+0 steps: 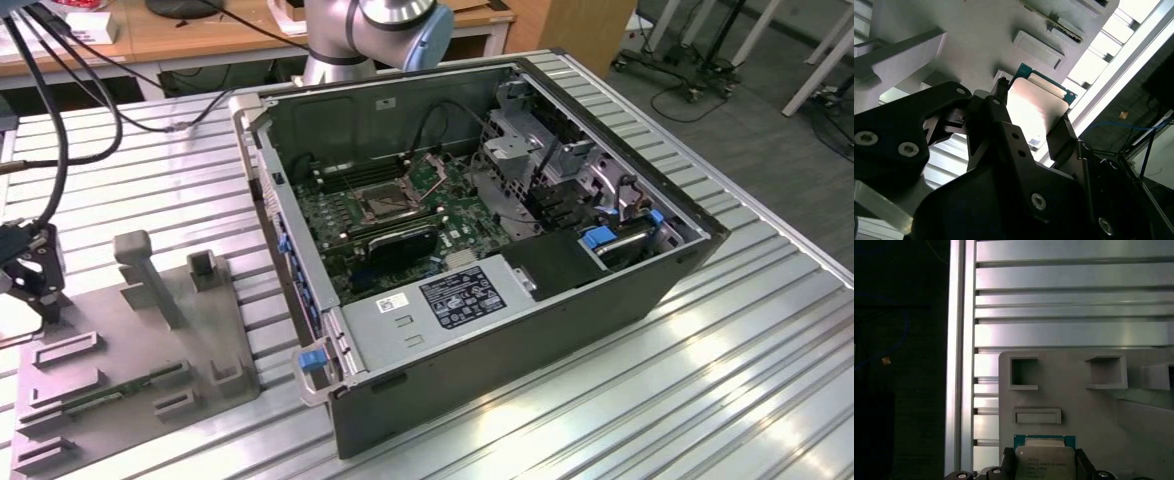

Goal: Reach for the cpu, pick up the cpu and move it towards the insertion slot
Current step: 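Pick up the cpu and move it towards the insertion slot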

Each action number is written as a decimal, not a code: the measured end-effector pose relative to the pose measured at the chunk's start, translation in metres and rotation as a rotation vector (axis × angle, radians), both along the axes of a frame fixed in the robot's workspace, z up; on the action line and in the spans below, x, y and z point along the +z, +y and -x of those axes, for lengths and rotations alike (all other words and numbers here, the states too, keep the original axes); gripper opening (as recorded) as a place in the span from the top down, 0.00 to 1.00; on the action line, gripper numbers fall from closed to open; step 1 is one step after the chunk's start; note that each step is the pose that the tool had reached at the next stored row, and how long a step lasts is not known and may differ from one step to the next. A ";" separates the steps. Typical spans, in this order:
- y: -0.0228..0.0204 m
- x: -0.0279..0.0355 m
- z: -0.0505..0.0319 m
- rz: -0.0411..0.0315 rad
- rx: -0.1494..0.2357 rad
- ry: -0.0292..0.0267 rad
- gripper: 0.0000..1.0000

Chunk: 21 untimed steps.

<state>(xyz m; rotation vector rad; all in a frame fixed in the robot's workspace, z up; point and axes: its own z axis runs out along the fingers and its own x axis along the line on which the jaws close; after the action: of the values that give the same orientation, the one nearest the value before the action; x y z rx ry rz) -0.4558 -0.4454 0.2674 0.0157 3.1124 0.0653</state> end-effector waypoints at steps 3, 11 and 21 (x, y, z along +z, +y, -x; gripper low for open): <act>0.0000 0.0021 0.0000 -0.0001 0.000 -0.0001 0.45; 0.0000 0.0064 -0.0001 0.0018 0.000 -0.0005 0.45; -0.0001 0.0067 0.0000 0.0267 0.000 -0.0002 0.45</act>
<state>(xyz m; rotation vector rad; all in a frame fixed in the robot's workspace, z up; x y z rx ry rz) -0.4558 -0.4455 0.2740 0.0150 3.1127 0.0237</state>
